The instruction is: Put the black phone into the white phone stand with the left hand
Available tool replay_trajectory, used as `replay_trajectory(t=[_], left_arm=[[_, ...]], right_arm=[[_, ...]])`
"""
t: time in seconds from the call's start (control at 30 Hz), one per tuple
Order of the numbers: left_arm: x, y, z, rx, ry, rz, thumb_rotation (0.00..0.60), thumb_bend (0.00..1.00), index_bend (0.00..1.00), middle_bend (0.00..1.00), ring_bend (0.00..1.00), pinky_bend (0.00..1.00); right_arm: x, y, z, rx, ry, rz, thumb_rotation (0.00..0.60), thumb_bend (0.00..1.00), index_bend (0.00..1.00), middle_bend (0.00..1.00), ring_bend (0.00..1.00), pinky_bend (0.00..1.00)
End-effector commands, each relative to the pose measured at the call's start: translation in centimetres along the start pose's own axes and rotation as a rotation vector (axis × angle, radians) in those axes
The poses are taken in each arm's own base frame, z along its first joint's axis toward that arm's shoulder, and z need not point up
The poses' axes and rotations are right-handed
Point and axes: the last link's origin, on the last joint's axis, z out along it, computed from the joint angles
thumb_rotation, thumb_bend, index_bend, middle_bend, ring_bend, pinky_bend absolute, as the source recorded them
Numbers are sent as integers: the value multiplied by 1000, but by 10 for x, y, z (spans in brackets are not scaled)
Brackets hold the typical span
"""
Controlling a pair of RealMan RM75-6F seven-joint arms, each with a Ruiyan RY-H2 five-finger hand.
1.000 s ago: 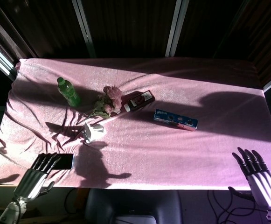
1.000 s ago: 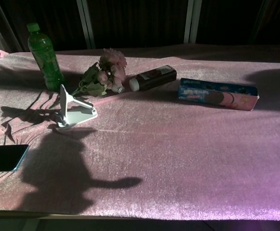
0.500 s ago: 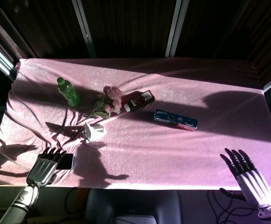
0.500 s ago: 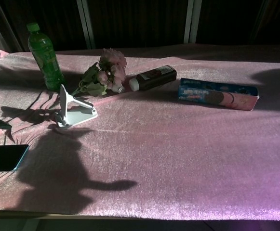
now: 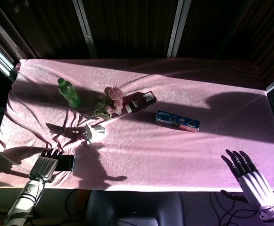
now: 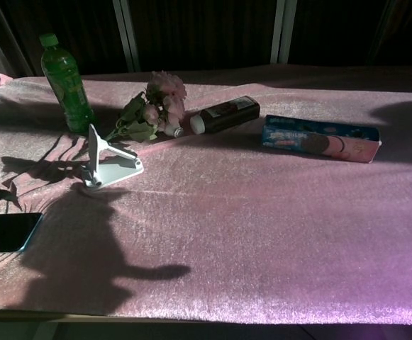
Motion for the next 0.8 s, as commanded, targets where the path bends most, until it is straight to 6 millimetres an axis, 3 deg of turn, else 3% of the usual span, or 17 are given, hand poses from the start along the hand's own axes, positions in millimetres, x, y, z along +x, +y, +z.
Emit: replay_trajectory(t=[0.03,0.53,0.8], left_arm=[[-1,3,4,-13,-9,-8,600,311,0,62,0,0],[-5,4,19,-19,-38,-26,600,308,83,179,4,0],[-6,5,23,-20,-18,-19,600,307,428,559,193,0]], right_arm=[[0,0,0,1,0,0,600,241,0,0,0,0],[1,1,-2,-5,5,-3,600,241,0,0,0,0],[2,2,-2,-8,10,0,600,241,0,0,0,0]])
